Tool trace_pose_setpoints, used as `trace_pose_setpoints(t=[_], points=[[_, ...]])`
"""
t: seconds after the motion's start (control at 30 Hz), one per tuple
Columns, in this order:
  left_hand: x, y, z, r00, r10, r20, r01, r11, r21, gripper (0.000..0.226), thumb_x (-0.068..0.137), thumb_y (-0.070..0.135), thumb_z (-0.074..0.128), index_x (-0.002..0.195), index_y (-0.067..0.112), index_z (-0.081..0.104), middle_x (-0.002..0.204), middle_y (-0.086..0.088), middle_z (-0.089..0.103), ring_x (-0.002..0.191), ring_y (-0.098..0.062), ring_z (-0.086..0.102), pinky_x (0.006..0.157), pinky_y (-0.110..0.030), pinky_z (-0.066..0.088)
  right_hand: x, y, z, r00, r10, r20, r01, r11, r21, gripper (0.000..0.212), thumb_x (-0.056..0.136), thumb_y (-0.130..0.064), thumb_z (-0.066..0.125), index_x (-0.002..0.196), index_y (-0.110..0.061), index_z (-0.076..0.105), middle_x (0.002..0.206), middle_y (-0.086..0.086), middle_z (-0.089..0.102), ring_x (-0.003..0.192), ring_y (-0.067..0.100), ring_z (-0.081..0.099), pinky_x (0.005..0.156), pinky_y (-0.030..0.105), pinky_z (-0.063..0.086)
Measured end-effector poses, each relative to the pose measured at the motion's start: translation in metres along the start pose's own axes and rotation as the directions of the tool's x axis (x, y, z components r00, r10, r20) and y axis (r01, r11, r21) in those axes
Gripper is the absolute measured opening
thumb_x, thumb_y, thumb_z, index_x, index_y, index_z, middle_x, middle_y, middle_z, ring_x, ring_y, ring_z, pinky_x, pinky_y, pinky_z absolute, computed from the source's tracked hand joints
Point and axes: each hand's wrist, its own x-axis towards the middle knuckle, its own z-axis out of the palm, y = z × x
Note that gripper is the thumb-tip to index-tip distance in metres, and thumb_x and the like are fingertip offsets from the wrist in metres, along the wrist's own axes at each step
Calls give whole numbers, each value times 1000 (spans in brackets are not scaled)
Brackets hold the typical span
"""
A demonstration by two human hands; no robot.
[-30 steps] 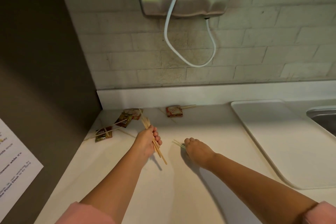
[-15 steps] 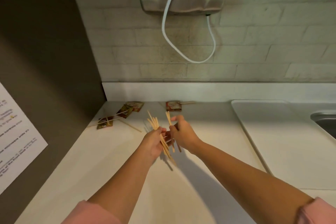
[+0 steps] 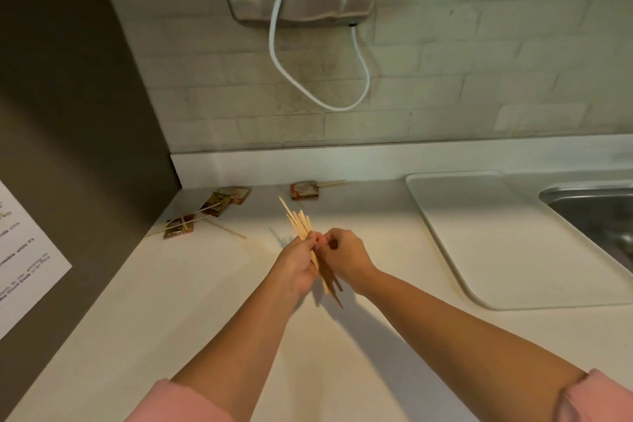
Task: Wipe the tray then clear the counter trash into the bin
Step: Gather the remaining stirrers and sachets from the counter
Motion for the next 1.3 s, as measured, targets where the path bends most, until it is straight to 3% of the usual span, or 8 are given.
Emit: trace_pose_setpoints(t=[0.13, 0.27, 0.37, 0.43, 0.7, 0.87, 1.07, 1.3], points=[[-13, -7, 1, 999, -21, 41, 22, 1000, -4, 25, 101, 16, 37, 83, 10, 53, 79, -8, 56, 72, -18, 56, 65, -30, 48, -23, 1, -4, 989, 87, 119, -88, 996, 11, 21, 96, -25, 49, 102, -5, 55, 85, 9, 60, 71, 21, 56, 69, 37, 52], [-39, -16, -1, 992, -52, 119, 51, 999, 9, 26, 101, 17, 37, 83, 12, 55, 82, -8, 57, 73, -17, 57, 53, -29, 54, -57, -4, -12, 977, 92, 192, -99, 995, 28, 20, 100, -24, 41, 94, -8, 53, 77, 7, 55, 62, 15, 50, 50, 17, 43], [-56, -24, -2, 978, -74, 195, 66, 996, 52, 24, 100, 16, 39, 83, 15, 56, 86, -3, 61, 77, -14, 56, 65, -30, 48, -86, -7, -17, 979, 59, 196, -80, 992, 97, 24, 102, -18, 33, 112, -3, 50, 88, 12, 57, 73, 14, 52, 65, 20, 50], [-69, -33, -3, 968, -97, 230, 70, 990, 124, 24, 100, 18, 40, 84, 18, 57, 87, 0, 62, 77, -13, 55, 67, -32, 42, -110, -5, -17, 977, 46, 208, -77, 987, 140, 26, 103, -17, 29, 118, -3, 44, 80, 5, 51, 67, 11, 48, 56, 17, 46], [-129, -80, 6, 902, -140, 407, 15, 955, 296, 20, 101, 21, 39, 93, 15, 56, 93, 2, 66, 24, -11, 33, 28, -17, 36, -190, 24, -41, 983, 91, 159, -138, 939, 314, 22, 104, -20, 29, 112, -7, 45, 65, 5, 46, 51, 15, 43, 47, 25, 40], [-167, -113, 31, 839, -216, 500, 4, 921, 390, 21, 100, 18, 39, 90, 15, 57, 92, -1, 64, 29, -11, 39, 37, -21, 41, -242, 56, -74, 984, 124, 127, -167, 893, 418, 24, 104, -19, 29, 121, -13, 45, 64, 4, 42, 51, 12, 40, 50, 25, 38], [-204, -155, 55, 678, -419, 604, -7, 818, 575, 19, 100, 18, 40, 96, 19, 59, 82, -5, 60, 67, -19, 56, 71, -35, 50, -302, 102, -128, 945, 224, 237, -314, 823, 474, 17, 103, -18, 33, 111, -14, 47, 65, 3, 41, 51, 10, 40, 53, 24, 39], [-240, -250, 83, 545, -600, 586, 12, 704, 710, 22, 97, 19, 47, 117, 27, 55, 95, 3, 65, 81, -10, 65, 66, -28, 57, -379, 180, -184, 835, 371, 406, -531, 738, 417, 19, 102, -16, 33, 102, -21, 52, 70, 2, 46, 56, 10, 41, 56, 22, 41]])
